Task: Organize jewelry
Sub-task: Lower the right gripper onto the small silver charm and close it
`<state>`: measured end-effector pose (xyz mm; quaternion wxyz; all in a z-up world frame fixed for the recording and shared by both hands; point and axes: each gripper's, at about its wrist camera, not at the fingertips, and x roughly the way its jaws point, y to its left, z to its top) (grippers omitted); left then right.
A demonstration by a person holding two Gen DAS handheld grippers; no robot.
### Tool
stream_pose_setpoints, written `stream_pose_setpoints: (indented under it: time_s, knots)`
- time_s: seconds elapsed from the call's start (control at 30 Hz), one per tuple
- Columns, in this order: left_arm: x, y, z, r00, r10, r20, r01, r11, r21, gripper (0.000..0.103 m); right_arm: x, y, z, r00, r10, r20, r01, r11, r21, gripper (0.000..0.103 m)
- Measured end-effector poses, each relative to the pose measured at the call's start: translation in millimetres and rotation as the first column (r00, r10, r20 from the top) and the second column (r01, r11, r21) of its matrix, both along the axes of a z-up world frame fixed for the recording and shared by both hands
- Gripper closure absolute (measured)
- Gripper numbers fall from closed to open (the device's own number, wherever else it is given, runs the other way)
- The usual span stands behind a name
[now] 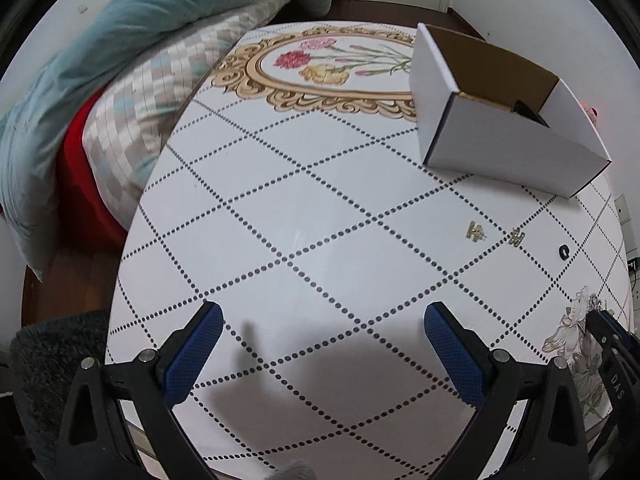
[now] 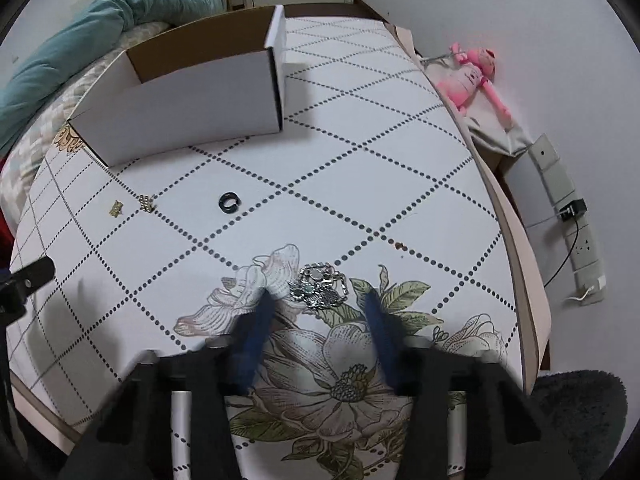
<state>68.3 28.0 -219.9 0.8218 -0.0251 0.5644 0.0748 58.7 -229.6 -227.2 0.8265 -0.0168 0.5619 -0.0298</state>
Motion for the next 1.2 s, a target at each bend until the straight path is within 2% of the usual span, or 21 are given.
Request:
stream_pose_setpoints:
  time_s: [0.17, 0.23, 0.4, 0.6, 0.7, 0.77, 0.8, 0.83, 0.9, 0.97, 1.03, 1.07, 1.1, 1.13, 1.2]
  knots:
    - [5.2, 6.6, 2.3, 1.000, 0.008, 0.021, -0.007, 1.000, -0.028, 0.001, 7.9, -5.1, 3.1, 1.000, -0.005, 0.006, 0.004, 0.999, 0.044, 0.088]
    - [9.3, 9.8, 3.4, 1.000, 0.008, 0.026, -0.007, 0.999, -0.043, 0.001, 12.7, -8.1, 7.4, 1.000, -0.016, 0.017, 0.015, 0.998, 0.065, 0.103]
    - [15.5, 22.7, 5.1, 0.999, 0.037, 0.034, -0.034, 0.995, -0.091, 0.002, 24.7, -16.2, 16.5, 0.998, -0.051, 0.034, 0.046, 0.989, 0.140, 0.103]
    - [17.4, 14.7, 3.9, 0.999, 0.019, 0.028, -0.016, 0.995, -0.096, 0.002, 27.0, -42.5, 35.6, 0.991, -0.112, 0.067, 0.090, 0.961, 0.262, 0.103]
    - [18.7, 5.0, 2.1, 1.000, 0.000, 0.028, 0.002, 0.996, -0.091, 0.002, 33.8, -46.6, 33.0, 0.997, -0.075, 0.030, 0.062, 0.951, 0.301, 0.103]
    - [18.8, -2.9, 0.8, 0.999, -0.018, 0.030, 0.020, 0.996, -0.083, 0.002, 37.4, -43.1, 27.1, 0.999, -0.049, 0.006, 0.045, 0.956, 0.290, 0.099]
    - [18.9, -5.6, 0.6, 0.999, -0.028, 0.031, 0.030, 0.996, -0.079, 0.002, 38.5, -38.6, 24.3, 1.000, -0.023, 0.001, 0.022, 0.960, 0.280, 0.087]
    - [19.0, -8.8, 0.3, 0.999, -0.038, 0.032, 0.040, 0.997, -0.072, 0.002, 38.4, -34.0, 22.2, 1.000, -0.002, 0.005, 0.000, 0.964, 0.268, 0.065]
    - [19.5, -14.0, -0.2, 0.998, -0.058, 0.034, 0.060, 0.996, -0.064, 0.002, 36.9, -20.8, 17.6, 0.999, 0.047, 0.016, -0.050, 0.969, 0.242, 0.049]
    - [20.1, -18.2, -1.4, 0.997, -0.074, 0.032, 0.075, 0.995, -0.060, 0.002, 38.0, -6.1, 8.8, 0.996, 0.089, 0.006, -0.089, 0.980, 0.179, 0.049]
    - [20.6, -20.8, -2.4, 0.996, -0.085, 0.030, 0.087, 0.994, -0.064, 0.002, 38.5, 3.4, 1.0, 0.994, 0.110, -0.001, -0.109, 0.986, 0.127, 0.051]
    - [21.1, -22.6, -2.9, 0.995, -0.091, 0.028, 0.093, 0.994, -0.062, 0.002, 37.7, 8.5, 0.3, 0.993, 0.120, 0.016, -0.121, 0.990, 0.076, 0.056]
    - [22.2, -25.3, -3.5, 0.995, -0.098, 0.026, 0.100, 0.993, -0.061, 0.002, 37.2, 12.3, 0.3, 0.992, 0.124, 0.027, -0.125, 0.992, 0.020, 0.074]
    - [23.2, -27.5, -4.3, 0.994, -0.105, 0.025, 0.107, 0.992, -0.063, 0.002, 37.4, 12.6, -0.3, 0.992, 0.124, 0.026, -0.125, 0.992, 0.013, 0.090]
    - [26.1, -33.4, -5.7, 0.993, -0.119, 0.021, 0.120, 0.990, -0.069, 0.002, 37.6, 5.8, 0.0, 0.995, 0.093, 0.026, -0.095, 0.994, 0.049, 0.090]
